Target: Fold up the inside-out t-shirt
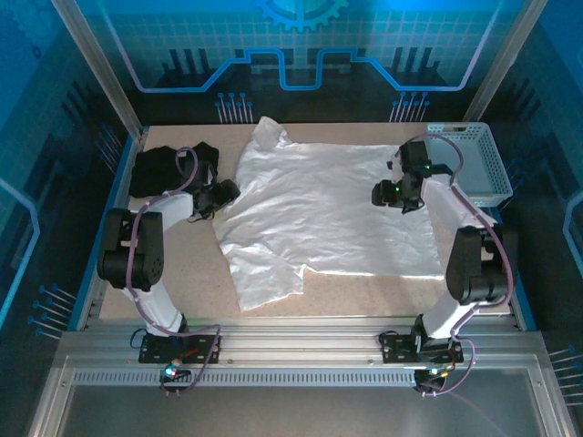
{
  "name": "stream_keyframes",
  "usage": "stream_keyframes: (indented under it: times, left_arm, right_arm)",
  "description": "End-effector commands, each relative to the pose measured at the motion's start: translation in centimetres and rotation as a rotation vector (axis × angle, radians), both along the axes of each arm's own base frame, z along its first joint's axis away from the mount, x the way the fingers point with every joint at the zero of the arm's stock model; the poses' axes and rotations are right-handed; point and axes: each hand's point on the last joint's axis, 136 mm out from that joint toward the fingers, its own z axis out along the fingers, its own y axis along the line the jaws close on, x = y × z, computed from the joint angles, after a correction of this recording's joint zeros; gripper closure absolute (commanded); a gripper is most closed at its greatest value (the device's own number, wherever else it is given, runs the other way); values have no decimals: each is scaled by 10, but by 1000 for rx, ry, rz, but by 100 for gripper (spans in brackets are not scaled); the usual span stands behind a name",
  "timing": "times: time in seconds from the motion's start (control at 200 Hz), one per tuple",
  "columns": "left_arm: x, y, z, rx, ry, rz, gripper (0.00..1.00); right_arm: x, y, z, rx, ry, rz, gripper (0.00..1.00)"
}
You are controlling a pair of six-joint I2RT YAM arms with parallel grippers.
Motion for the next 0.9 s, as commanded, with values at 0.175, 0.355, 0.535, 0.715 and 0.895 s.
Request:
stream_keyframes:
  times: [0.175,0.355,0.535,0.715,0.895]
  left_arm:
    - [-49,-25,47,-94,-87,-54,19]
    - [-104,-52,48,-96,-67,-137,19]
    - [-119,-77,67,-150,-103,-218,19]
    - [-125,-99,74,-190,-127,-295,19]
    - [-125,-104,74,-217,-151,-307,18]
  right_arm:
    - [-63,0,-1,56,40,-71,45]
    - [-108,-47,-15,45,81,-263,43]
    - [-141,-97,-31,-7,145,-472,43]
    - [-161,-122,-44,-87,237,-613,43]
    - [-179,-128,-63,-102,374,-698,45]
